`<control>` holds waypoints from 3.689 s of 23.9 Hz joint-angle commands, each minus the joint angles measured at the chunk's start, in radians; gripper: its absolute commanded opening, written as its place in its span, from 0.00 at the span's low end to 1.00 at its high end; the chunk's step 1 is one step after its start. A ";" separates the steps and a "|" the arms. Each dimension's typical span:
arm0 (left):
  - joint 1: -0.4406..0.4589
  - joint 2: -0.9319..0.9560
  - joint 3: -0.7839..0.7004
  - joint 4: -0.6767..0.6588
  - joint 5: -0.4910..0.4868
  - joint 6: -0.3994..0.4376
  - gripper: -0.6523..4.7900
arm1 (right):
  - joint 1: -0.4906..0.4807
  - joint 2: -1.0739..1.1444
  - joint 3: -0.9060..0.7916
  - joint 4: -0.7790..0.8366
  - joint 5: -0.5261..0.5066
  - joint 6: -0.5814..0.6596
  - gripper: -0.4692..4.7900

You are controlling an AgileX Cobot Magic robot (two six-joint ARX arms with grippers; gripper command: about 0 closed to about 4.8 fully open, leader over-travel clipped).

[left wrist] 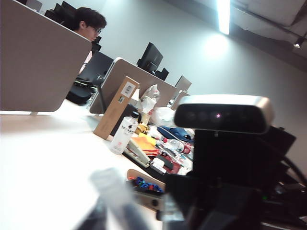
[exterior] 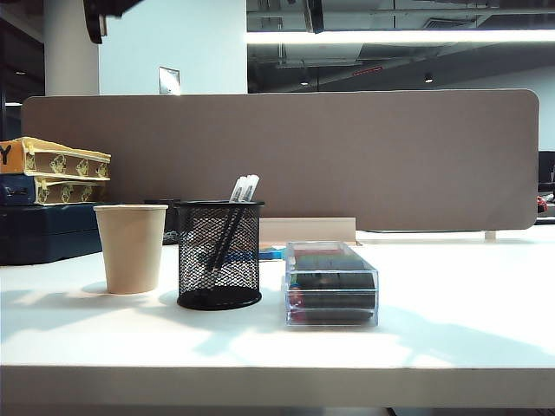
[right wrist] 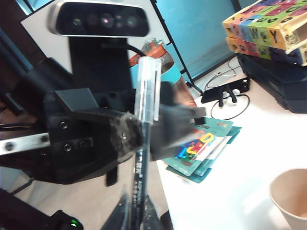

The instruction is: Pick up one pen and put it in the pen container.

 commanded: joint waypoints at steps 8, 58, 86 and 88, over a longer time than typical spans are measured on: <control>0.002 0.000 0.004 0.017 -0.005 0.001 0.15 | 0.004 -0.006 0.008 0.026 -0.021 0.001 0.09; 0.001 0.396 0.138 -0.003 -0.094 0.484 0.15 | -0.311 -0.006 0.005 -0.245 -0.002 -0.248 0.32; 0.001 0.512 0.153 -0.084 -0.092 0.523 0.15 | -0.316 -0.006 0.005 -0.275 0.006 -0.292 0.31; 0.001 0.512 0.153 -0.106 -0.092 0.542 0.15 | -0.316 -0.006 0.005 -0.275 0.006 -0.292 0.31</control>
